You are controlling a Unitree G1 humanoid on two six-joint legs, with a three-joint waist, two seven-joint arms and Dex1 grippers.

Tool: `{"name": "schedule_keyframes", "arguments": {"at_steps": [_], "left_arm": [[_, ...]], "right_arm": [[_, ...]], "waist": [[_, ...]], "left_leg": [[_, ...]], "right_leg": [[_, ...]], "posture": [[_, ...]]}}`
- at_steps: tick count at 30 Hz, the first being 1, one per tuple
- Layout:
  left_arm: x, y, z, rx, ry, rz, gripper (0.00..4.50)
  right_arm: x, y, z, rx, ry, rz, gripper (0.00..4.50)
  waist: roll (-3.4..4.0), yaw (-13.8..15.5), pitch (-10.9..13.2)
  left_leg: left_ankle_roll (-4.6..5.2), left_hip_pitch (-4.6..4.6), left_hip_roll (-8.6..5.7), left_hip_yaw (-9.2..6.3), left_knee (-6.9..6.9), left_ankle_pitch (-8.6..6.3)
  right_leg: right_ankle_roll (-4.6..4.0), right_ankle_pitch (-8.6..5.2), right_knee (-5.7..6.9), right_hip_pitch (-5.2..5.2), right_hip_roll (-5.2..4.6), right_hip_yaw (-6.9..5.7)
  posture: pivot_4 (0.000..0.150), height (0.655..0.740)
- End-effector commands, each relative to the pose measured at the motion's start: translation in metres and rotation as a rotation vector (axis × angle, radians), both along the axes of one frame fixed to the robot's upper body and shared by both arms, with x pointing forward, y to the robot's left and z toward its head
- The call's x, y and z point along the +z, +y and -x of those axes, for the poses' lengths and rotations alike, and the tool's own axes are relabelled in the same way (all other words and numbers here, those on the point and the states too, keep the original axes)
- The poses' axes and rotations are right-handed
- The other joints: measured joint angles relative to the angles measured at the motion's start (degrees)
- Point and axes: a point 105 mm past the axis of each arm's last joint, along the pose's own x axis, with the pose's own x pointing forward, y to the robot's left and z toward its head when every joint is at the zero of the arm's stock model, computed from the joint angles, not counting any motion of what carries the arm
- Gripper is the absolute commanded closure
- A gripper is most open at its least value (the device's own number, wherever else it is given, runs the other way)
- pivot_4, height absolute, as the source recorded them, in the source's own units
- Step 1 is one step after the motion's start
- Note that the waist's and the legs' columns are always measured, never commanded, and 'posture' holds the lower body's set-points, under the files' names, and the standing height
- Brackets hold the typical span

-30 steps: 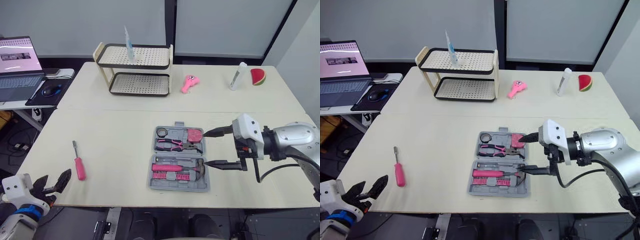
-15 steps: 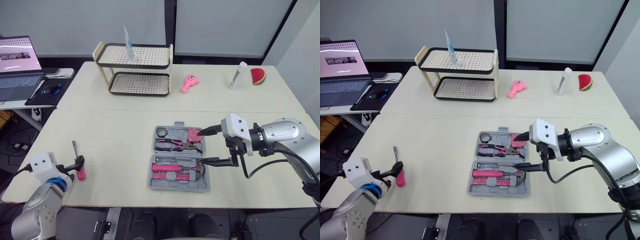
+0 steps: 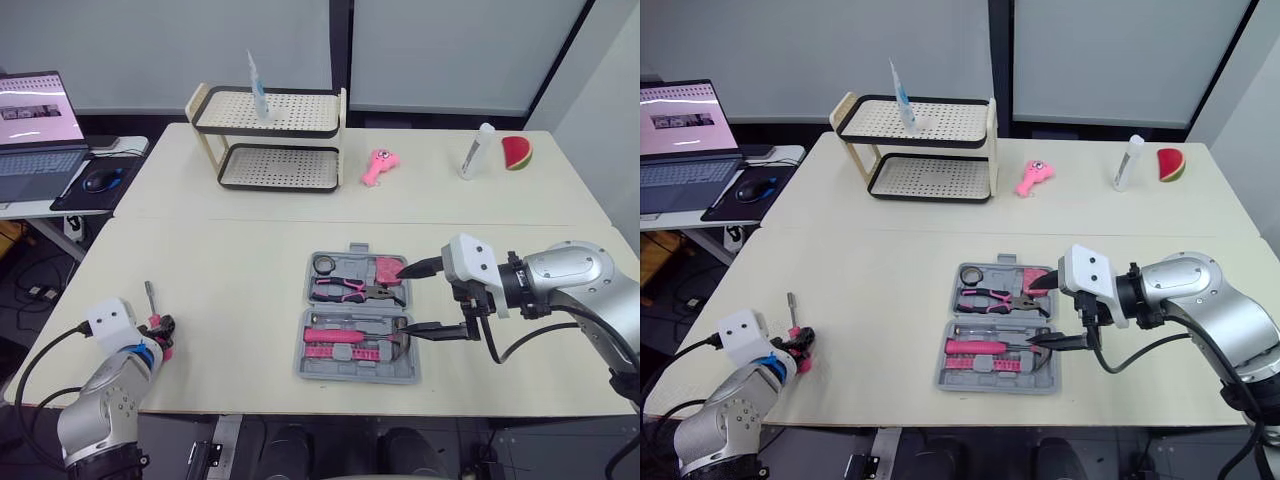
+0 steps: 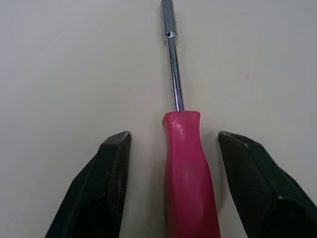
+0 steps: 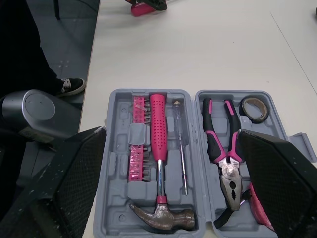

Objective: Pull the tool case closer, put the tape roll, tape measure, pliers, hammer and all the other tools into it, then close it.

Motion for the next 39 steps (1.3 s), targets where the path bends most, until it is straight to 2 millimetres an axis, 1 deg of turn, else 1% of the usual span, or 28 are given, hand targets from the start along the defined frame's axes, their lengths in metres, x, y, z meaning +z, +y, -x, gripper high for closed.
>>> {"name": "schedule_keyframes", "arguments": {"at_steps": [1,4,9,13,18,20,22,23,25,28,32,36,39], "left_arm": [[0.0,0.0,-0.004,-0.027,0.004,-0.016,2.81],[-0.001,0.0,-0.004,-0.032,0.007,-0.015,3.73],[0.001,0.003,-0.001,-0.054,-0.006,-0.028,3.75],[0.013,0.0,0.002,-0.148,-0.053,-0.077,3.75],[0.032,-0.017,0.003,-0.38,-0.114,-0.151,3.75],[0.039,-0.034,0.007,-0.607,-0.109,-0.249,3.75],[0.037,-0.051,0.014,-0.818,-0.082,-0.295,3.75],[0.036,-0.056,0.016,-0.879,-0.067,-0.294,3.75],[0.034,-0.066,0.016,-0.976,-0.051,-0.277,3.75],[0.032,-0.08,0.011,-1.077,-0.037,-0.264,3.75],[0.023,-0.086,0.005,-1.131,0.008,-0.277,3.75],[0.013,-0.085,-0.001,-1.125,0.04,-0.271,3.75],[0.007,-0.089,-0.005,-1.126,0.038,-0.264,3.75]], "right_arm": [[0.01,0.001,0.006,0.023,-0.038,-0.001,0.0],[0.009,0.0,0.007,0.021,-0.039,0.004,0.0],[0.008,-0.001,0.009,0.014,-0.038,0.012,0.0],[0.006,-0.002,0.01,0.007,-0.037,0.014,0.0],[0.004,-0.002,0.012,-0.001,-0.034,0.013,0.0],[0.003,-0.002,0.012,-0.004,-0.033,0.013,0.0],[0.002,-0.002,0.012,-0.007,-0.032,0.012,0.0],[0.002,-0.002,0.012,-0.009,-0.032,0.013,0.0],[0.001,-0.002,0.012,-0.011,-0.031,0.016,0.0],[-0.001,-0.003,0.012,-0.019,-0.033,0.019,0.0],[-0.002,-0.003,0.012,-0.03,-0.036,0.024,0.0],[-0.003,-0.003,0.013,-0.036,-0.036,0.028,0.0],[-0.004,-0.002,0.013,-0.041,-0.039,0.027,0.0]], "waist": [[0.0,0.07,0.0],[0.0,0.07,0.0],[0.0,0.09,0.0],[0.01,0.09,0.01],[-0.01,0.06,0.04],[-0.02,0.04,0.06],[0.06,-0.03,0.11],[0.14,0.01,0.16],[0.24,0.1,0.22],[0.23,0.14,0.23],[0.23,-0.07,0.23],[0.23,-0.33,0.23],[0.23,-0.33,0.23]], "left_leg": [[0.0,0.0,0.0,-0.01,0.0,0.0],[0.0,0.0,-0.01,0.0,0.0,0.0],[0.0,0.0,-0.01,-0.01,0.0,0.0],[0.0,0.0,-0.01,0.01,-0.01,0.0],[-0.01,-0.03,0.0,-0.03,-0.04,0.0],[-0.01,-0.04,0.0,-0.03,-0.04,0.0],[-0.01,-0.06,0.0,-0.01,-0.07,0.0],[-0.01,-0.06,-0.01,0.01,-0.08,-0.01],[0.0,-0.08,-0.07,0.04,-0.08,-0.01],[0.01,-0.2,-0.07,-0.02,-0.07,-0.01],[0.01,-0.36,-0.07,-0.02,-0.05,-0.01],[0.01,-0.57,-0.06,-0.01,-0.04,0.0],[0.01,-0.62,-0.04,-0.03,-0.03,0.0]], "right_leg": [[0.0,0.0,0.0,0.0,0.0,0.0],[0.0,0.0,0.0,0.0,-0.01,0.0],[0.0,0.0,0.0,0.0,-0.02,0.01],[0.0,0.0,-0.02,0.0,-0.05,0.03],[0.0,0.0,-0.04,-0.03,-0.05,0.03],[0.0,0.0,-0.05,-0.03,-0.07,0.03],[0.0,0.0,-0.07,-0.07,-0.07,0.06],[0.0,0.0,-0.09,-0.07,-0.1,0.07],[0.0,0.0,-0.1,-0.07,-0.2,0.05],[0.0,0.0,-0.1,-0.13,-0.21,-0.02],[0.0,0.0,-0.07,-0.26,-0.2,-0.04],[0.0,0.0,-0.05,-0.49,-0.15,-0.05],[0.0,0.0,-0.02,-0.55,-0.12,-0.06]], "posture": [[0.15,0.729],[0.15,0.729],[0.15,0.729],[0.15,0.729],[0.15,0.729],[0.15,0.729],[0.15,0.729],[0.15,0.729],[0.15,0.729],[0.15,0.729],[0.15,0.729],[0.15,0.729],[0.15,0.729]]}}
